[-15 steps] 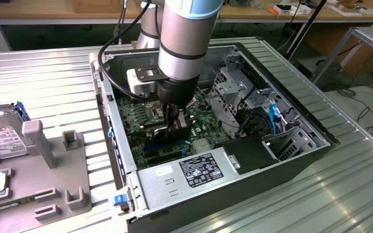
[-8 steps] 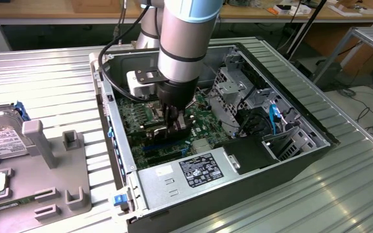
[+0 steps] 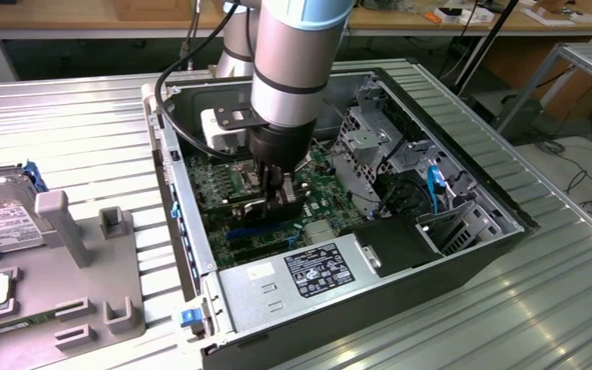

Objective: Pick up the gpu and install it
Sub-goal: 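Insert the gpu into the slot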

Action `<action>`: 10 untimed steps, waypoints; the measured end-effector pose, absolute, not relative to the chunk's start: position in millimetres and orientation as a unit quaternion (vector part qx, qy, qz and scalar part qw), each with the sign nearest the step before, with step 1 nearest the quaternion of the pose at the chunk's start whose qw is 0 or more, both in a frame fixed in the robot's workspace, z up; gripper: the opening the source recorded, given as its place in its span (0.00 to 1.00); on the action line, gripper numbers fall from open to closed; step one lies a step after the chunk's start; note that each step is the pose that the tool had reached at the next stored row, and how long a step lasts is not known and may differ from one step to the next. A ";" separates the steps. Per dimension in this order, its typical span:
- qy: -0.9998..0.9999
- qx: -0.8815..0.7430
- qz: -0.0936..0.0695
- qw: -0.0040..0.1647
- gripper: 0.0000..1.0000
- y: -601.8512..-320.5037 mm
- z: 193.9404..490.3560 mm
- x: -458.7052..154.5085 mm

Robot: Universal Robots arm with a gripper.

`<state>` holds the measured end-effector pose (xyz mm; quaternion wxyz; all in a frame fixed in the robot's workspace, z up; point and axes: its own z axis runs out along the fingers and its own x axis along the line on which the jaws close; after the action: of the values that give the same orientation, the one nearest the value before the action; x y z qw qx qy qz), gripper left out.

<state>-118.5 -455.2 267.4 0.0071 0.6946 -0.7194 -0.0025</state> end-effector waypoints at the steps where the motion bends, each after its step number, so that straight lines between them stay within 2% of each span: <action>1: -0.719 0.695 -0.002 0.007 0.27 -455.2 266.9 -119.4; 10: -0.705 0.709 -0.003 0.006 0.27 -454.8 264.5 -121.0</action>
<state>-121.0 -454.8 264.5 0.0064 0.7092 -0.7049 -0.0030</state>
